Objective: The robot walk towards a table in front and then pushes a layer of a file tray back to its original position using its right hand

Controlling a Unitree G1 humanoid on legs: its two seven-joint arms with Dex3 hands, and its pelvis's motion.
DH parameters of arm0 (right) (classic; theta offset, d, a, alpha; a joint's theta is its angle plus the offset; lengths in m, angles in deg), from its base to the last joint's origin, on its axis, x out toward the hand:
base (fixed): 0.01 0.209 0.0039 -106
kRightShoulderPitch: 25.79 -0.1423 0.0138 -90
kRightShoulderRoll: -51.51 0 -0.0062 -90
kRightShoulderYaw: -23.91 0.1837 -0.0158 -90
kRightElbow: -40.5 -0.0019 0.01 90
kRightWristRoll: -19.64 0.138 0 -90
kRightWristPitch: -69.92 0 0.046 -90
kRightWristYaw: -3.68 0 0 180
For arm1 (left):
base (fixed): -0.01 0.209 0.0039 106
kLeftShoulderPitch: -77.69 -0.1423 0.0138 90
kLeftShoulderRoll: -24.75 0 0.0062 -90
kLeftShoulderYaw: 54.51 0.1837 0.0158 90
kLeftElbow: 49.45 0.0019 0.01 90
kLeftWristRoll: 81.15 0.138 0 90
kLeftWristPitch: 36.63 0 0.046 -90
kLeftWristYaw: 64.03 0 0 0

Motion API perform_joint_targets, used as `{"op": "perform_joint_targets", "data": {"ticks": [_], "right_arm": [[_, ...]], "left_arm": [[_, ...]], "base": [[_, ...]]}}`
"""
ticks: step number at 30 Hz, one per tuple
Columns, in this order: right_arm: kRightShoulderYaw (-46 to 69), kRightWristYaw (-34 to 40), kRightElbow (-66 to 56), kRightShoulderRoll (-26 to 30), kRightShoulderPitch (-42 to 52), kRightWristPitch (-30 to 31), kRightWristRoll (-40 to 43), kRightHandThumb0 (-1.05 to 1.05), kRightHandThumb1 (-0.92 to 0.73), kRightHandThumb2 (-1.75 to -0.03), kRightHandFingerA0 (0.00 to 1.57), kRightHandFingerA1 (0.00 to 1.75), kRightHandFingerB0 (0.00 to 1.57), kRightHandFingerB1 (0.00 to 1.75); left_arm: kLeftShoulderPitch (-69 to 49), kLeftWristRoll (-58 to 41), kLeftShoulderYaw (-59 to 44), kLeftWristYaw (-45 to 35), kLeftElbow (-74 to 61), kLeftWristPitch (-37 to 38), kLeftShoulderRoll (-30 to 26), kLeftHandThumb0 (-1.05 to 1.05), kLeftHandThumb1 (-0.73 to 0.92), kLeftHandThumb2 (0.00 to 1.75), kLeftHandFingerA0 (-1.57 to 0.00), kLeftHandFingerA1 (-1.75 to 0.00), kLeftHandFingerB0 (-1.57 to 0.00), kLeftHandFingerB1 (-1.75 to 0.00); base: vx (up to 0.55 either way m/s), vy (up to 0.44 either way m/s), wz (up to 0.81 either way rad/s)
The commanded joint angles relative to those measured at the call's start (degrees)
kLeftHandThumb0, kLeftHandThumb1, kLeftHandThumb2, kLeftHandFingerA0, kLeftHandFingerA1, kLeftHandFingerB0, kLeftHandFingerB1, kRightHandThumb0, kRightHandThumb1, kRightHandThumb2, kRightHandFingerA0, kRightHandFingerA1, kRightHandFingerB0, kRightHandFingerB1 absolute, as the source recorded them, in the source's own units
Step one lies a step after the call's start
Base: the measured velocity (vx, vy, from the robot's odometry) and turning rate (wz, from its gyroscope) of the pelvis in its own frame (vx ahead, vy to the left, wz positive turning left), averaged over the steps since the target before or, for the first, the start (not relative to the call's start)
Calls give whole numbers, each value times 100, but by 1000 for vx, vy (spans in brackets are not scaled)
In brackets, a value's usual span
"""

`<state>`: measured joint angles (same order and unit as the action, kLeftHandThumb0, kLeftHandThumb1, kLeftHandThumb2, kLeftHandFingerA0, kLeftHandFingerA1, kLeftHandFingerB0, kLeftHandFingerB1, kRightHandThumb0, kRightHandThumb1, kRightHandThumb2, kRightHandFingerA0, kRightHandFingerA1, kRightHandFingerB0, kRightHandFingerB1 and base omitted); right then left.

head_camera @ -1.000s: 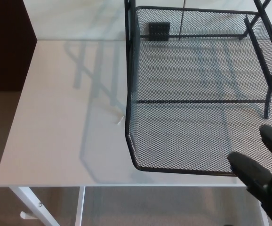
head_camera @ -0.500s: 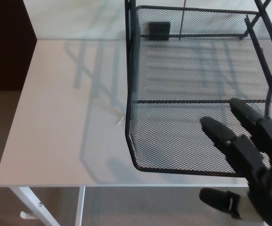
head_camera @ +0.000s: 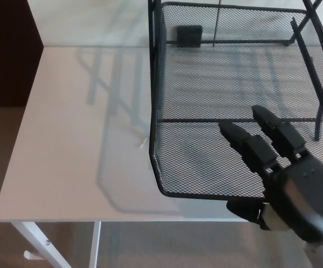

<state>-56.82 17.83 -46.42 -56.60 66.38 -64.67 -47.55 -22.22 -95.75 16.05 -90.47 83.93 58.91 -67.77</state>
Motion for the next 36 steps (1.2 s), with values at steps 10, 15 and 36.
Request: {"op": "perform_joint_targets", "data": {"ticks": [10,15,36], "right_arm": [[-662,1080,722,785,-841,2222,-702,-62,-38,-78,2,9,6,31],[-823,1025,821,1019,-1107,2454,-445,-66,-41,-78,0,4,11,20],[-1412,914,1173,1668,-2328,3225,417,-63,-47,-55,0,25,9,25]], "left_arm": [[46,6,5,4,-190,-319,-226,-29,48,65,-52,-54,-43,-46],[39,6,12,-46,-199,-300,-232,-29,50,66,-51,-55,-43,-46],[84,-16,60,-72,-265,-398,-279,-31,48,65,-51,-55,-40,-46]], "base": [[0,0,0],[0,0,0],[0,0,0]]}}
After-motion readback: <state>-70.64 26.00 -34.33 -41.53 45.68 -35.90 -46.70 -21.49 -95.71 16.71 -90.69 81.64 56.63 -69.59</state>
